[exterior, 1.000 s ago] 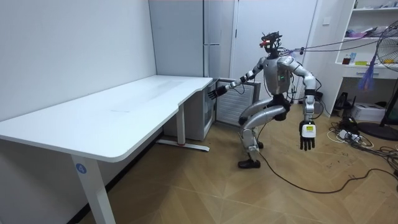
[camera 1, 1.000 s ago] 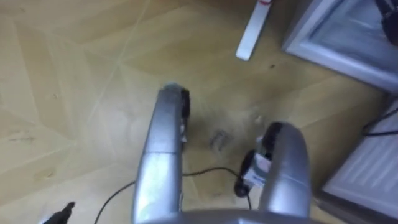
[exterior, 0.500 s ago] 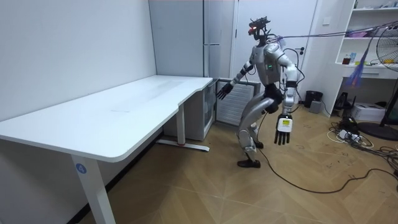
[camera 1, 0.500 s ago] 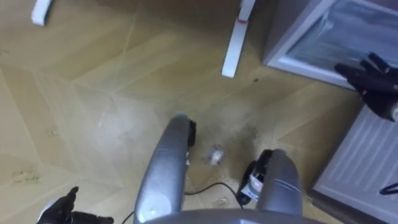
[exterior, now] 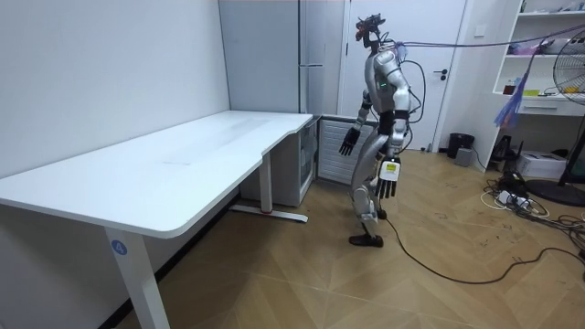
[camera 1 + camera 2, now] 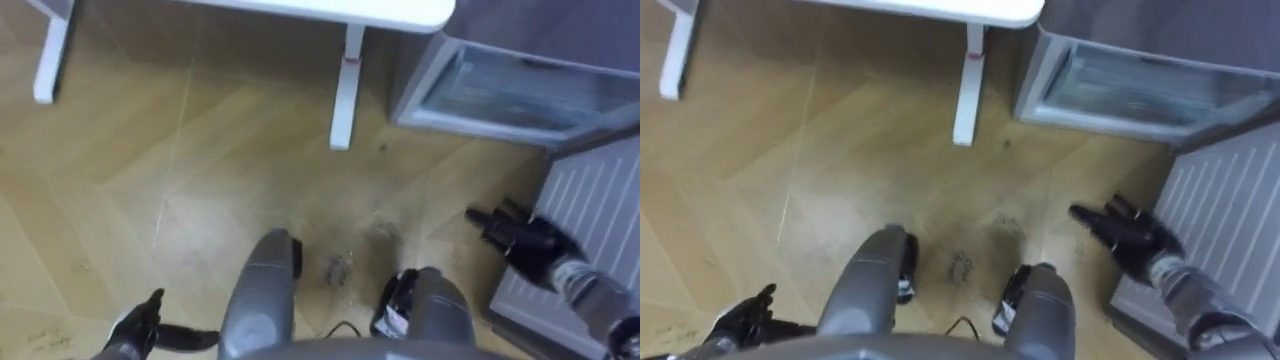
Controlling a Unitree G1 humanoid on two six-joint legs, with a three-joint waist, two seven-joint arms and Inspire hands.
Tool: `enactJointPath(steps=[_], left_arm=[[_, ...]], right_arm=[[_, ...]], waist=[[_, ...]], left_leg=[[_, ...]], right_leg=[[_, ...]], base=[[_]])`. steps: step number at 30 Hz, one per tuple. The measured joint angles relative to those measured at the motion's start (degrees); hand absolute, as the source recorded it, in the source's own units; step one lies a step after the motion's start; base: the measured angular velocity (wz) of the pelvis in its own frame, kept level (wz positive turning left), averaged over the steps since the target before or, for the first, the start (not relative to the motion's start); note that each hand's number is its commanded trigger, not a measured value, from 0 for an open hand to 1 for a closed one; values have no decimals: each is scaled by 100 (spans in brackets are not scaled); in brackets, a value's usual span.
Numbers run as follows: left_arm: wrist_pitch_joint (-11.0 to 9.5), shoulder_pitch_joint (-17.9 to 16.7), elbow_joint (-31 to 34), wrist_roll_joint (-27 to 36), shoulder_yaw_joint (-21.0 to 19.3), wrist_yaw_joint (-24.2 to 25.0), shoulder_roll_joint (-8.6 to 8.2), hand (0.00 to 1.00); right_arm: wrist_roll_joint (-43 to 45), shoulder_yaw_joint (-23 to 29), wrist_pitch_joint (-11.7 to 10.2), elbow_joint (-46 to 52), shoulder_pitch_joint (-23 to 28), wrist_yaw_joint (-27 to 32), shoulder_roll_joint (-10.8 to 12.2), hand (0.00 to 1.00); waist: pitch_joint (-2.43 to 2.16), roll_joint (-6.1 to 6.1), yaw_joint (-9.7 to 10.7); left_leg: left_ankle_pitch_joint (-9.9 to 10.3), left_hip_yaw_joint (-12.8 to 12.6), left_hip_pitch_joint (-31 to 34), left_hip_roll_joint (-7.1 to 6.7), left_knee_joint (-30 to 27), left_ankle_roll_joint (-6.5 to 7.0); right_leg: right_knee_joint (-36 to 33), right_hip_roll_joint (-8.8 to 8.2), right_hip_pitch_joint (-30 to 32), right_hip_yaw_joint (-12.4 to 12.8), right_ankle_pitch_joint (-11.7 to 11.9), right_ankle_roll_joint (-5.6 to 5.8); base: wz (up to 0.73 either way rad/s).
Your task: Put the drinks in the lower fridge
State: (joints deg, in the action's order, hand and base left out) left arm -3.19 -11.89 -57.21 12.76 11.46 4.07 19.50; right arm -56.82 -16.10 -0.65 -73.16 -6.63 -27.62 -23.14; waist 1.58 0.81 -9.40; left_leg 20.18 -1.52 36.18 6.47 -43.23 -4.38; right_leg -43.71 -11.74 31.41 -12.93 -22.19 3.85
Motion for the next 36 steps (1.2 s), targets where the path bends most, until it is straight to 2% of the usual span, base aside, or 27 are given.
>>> enactJointPath(steps=[4, 8, 10, 13, 14, 18, 21, 26, 30, 31, 36], left_arm=[[-28, 39, -39, -3, -5, -15, -124, 0], [-165, 119, -28, -234, -33, -117, -174, 0], [-230, 127, -45, -306, -236, -120, -301, 0], [-264, 107, -32, -501, -253, -149, -324, 0], [-298, 85, -33, -622, -254, -225, -327, 0], [-342, -30, -50, -665, -286, -399, -367, 0], [-344, -70, -69, -676, -486, -504, -454, 0], [-330, -183, -64, -855, -696, -596, -551, 0], [-317, -230, -60, -962, -769, -628, -565, 0], [-313, -230, -57, -991, -855, -628, -583, 0], [-312, -261, -62, -994, -1026, -718, -723, 0]], right_arm=[[381, 3, 3, -10, 227, 57, 267, 0], [941, -10, -54, 37, 346, 88, 357, 0], [1255, 14, -98, 36, 360, 143, 387, 0], [1290, 64, -199, 32, 528, 217, 480, 0], [1349, 97, -231, 62, 655, 274, 548, 0], [1479, 192, -241, 193, 970, 397, 659, 0], [1691, 235, -247, 210, 1067, 554, 763, 0], [2010, 456, -202, 188, 1251, 688, 895, 0], [2049, 662, -183, 197, 1449, 778, 950, 0], [2031, 689, -182, 197, 1534, 782, 1000, 0], [1914, 861, -181, 121, 1706, 779, 1133, 0]], waist=[[3, -52, 133], [-3, -52, 153], [-7, -8, 206], [-23, 43, 342], [-49, 87, 361], [-82, 150, 350], [-95, 192, 421], [-107, 181, 535], [-112, 203, 605], [-124, 220, 620], [-117, 216, 621]], left_leg=[[-209, -22, -506, -18, 607, -13], [-339, -22, -937, -24, 1033, -40], [-461, -19, -1230, -80, 1342, -42], [-596, -4, -1584, -118, 1683, -41], [-617, -23, -1723, -125, 1797, -42], [-621, -52, -2150, -137, 2063, -45], [-627, -69, -2454, -140, 2260, -55], [-632, -66, -2937, -137, 2504, -63], [-632, -61, -3171, -137, 2697, -64], [-634, -62, -3246, -136, 2756, -66], [-634, -110, -3599, -135, 2936, -66]], right_leg=[[623, 77, -504, -67, 205, 15], [1078, 142, -912, -142, 329, 22], [1351, 134, -1225, -197, 399, 41], [1766, 134, -1682, -424, 475, 69], [1919, 150, -1874, -489, 487, 90], [2290, 200, -2356, -552, 568, 148], [2502, 218, -2669, -655, 612, 168], [3020, 313, -3252, -723, 760, 209], [3241, 358, -3452, -718, 823, 213], [3281, 370, -3506, -711, 832, 213], [3409, 388, -3741, -578, 851, 219]], base=[[1], [2], [9], [31], [29], [4], [-1], [-2], [-9], [-5], [-17]])
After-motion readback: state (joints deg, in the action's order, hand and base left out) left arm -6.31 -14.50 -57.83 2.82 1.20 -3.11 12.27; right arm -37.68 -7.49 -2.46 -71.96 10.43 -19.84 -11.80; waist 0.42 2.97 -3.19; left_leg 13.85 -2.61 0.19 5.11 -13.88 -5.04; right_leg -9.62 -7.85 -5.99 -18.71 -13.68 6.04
